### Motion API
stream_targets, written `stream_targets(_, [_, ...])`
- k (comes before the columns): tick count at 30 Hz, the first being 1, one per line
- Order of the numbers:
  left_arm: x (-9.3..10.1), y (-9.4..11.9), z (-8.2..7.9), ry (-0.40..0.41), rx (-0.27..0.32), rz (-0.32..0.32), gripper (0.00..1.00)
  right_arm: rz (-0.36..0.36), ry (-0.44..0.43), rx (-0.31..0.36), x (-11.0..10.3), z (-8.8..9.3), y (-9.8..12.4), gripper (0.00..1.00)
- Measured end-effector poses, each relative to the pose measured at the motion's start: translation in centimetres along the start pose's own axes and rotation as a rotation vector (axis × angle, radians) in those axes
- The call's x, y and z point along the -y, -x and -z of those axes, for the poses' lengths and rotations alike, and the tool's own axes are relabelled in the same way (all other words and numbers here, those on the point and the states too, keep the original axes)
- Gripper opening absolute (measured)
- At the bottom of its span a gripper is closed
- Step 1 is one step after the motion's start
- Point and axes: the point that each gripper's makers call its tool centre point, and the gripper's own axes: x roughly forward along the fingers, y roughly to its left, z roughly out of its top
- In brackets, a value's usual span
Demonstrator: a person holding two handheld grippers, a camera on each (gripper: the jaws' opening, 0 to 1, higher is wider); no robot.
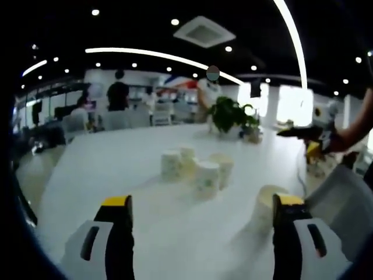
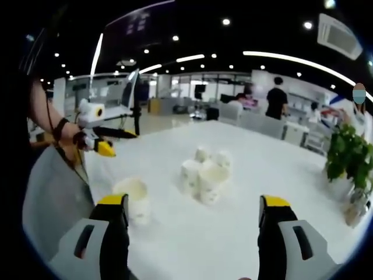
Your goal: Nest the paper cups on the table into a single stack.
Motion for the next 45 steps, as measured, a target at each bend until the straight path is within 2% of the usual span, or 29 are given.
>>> stream_targets(11, [-1.1,0.8,0.4,-0.009,-0.002,-0.03,0.98,0.005,0.043,-0.027,2.4,-0.4,-2.3,0.9])
stream_targets(22, [-1.4,0.9,0.4,-0.018,0.003,-0.033,0.98,-0.024,0.07,-0.108,4.6,0.8,-7.0,0.89])
stream_targets(25, [-1.6,0.7,0.7,-0.008,-0.013,-0.037,0.98,-0.035,0.08,-0.137,5.0,1.1,-8.6,0.87])
stream_targets(30, [-1.4,0.6,0.6,-0.01,-0.009,-0.038,0.98,-0.06,0.097,-0.15,5.1,0.8,-10.5,0.83])
stream_targets(33, [-1.3,0.5,0.7,-0.003,-0.008,-0.039,0.98,-0.092,0.137,-0.192,4.9,1.6,-11.3,0.83])
stream_targets(40, [-1.0,0.4,0.9,-0.001,-0.012,-0.035,0.98,-0.142,0.17,-0.206,4.5,2.0,-13.0,0.78])
stream_targets(45, [-1.6,0.5,1.1,0.005,-0.016,-0.044,0.98,-0.172,0.211,-0.229,4.3,2.3,-14.3,0.77])
